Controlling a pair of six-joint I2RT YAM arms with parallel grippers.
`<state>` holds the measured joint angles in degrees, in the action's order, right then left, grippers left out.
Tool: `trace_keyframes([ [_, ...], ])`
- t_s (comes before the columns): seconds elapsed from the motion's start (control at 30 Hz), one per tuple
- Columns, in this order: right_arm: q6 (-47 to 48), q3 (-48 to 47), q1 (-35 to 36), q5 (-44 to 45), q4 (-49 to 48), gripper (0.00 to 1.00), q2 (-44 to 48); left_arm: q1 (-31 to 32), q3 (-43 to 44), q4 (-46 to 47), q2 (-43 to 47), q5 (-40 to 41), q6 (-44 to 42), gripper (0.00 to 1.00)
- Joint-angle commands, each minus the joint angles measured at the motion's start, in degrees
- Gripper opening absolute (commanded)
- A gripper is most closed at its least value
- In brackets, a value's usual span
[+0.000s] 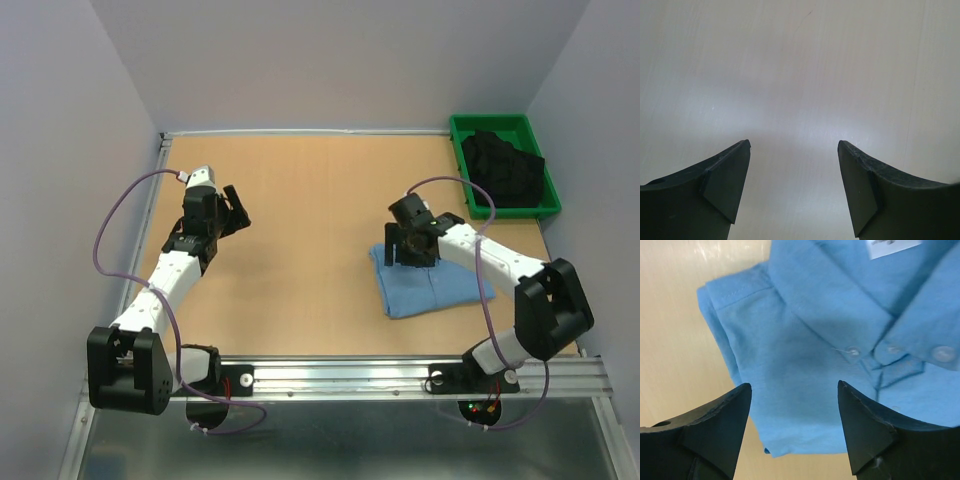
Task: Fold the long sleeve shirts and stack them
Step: Neatly place the folded shirt to the corner
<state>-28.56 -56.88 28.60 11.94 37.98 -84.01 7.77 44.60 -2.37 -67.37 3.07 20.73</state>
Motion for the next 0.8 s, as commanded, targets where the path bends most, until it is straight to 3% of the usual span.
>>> trace_keyframes([
  [0.0, -1.3, -5.0, 2.2, 2.6, 1.5, 0.74, -4.6, -0.2, 0.3, 2.1, 0.7, 0.7, -0.3, 0.82],
  [0.27, -2.5, -3.2, 1.4, 8.2, 1.9, 0.74, -12.1, -0.2, 0.2, 2.1, 1.3, 1.3, -0.6, 0.82],
  [0.53, 3.0, -0.6, -12.2, 9.8, 1.4, 0.74, -10.6, -0.2, 0.1, 2.1, 2.9, 1.7, -0.8, 0.82],
  [0.77, 13.9, -1.3, -18.0, 13.2, -1.1, 0.74, -11.7, -0.2, 0.0, 2.1, 4.0, 1.6, -0.8, 0.82],
])
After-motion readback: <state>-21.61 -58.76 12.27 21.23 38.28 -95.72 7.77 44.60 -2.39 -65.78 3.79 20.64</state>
